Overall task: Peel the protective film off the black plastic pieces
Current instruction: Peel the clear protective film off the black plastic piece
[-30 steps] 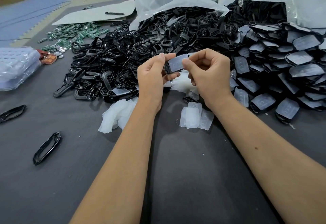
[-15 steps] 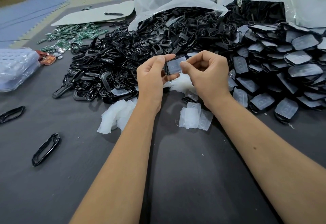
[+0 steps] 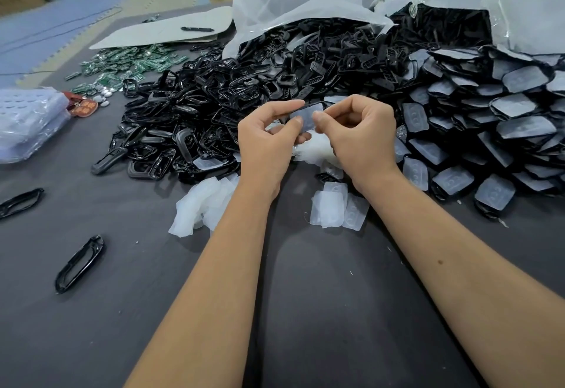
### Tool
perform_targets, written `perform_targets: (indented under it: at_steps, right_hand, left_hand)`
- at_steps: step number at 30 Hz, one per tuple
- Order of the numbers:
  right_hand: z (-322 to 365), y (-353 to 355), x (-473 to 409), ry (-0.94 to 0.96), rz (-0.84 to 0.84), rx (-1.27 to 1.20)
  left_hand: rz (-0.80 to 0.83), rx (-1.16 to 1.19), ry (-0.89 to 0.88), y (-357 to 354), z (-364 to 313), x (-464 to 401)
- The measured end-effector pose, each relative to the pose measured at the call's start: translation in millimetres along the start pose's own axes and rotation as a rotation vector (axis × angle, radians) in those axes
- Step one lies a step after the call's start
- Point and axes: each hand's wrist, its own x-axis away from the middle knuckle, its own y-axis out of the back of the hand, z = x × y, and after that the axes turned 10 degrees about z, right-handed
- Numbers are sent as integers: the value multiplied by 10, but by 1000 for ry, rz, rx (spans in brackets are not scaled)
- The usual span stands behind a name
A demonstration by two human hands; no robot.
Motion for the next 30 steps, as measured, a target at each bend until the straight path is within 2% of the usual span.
perform_targets:
  at_steps: [26, 30]
  right_hand:
    - [-42, 4, -16, -80, 51, -50]
    - [-37, 10, -24, -90, 99, -88]
  left_hand:
    - [-6, 48, 7, 11, 11, 15]
    - [0, 44, 1, 1, 0, 13]
